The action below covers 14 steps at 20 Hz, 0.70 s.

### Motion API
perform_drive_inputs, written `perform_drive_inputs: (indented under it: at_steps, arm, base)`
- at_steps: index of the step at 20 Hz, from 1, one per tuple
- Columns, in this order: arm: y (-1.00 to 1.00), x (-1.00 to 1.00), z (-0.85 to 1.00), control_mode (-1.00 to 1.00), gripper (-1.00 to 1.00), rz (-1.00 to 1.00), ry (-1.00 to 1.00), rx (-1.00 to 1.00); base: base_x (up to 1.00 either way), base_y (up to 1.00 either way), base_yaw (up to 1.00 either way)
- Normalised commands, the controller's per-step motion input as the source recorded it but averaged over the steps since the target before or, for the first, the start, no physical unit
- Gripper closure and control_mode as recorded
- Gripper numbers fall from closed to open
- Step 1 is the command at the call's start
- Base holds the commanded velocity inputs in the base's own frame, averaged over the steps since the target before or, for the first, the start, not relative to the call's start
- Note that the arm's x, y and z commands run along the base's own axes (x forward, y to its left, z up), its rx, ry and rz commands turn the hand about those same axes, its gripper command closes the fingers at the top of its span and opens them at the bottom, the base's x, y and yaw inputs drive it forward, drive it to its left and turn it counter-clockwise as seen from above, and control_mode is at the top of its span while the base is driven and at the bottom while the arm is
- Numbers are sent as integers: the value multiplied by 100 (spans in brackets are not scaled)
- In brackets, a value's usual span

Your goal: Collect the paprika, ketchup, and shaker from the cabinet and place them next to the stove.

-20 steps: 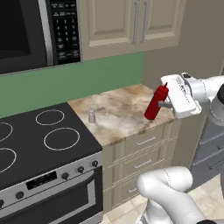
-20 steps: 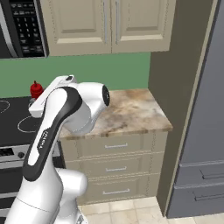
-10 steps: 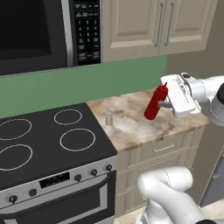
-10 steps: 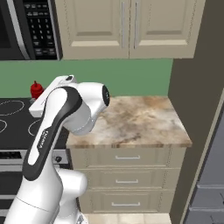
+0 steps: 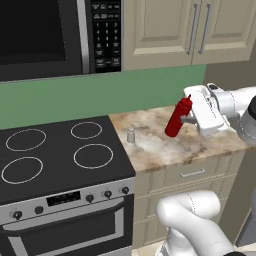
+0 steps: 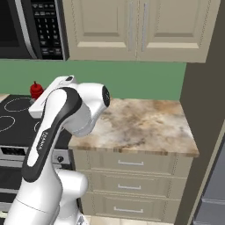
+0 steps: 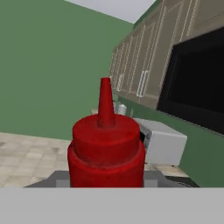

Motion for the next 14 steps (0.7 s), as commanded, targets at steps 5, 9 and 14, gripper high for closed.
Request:
perform_drive_inputs:
  at_steps: [5,9,14]
  arm:
    - [-14,8,-13,-100,100,9,0,0]
    - [-27,22,-56,-100,100,20,0,0]
    - [-28,20,-62,-100,100,20,0,-1]
  base:
    - [17,-23,14]
    - [0,0,0]
    - [0,0,0]
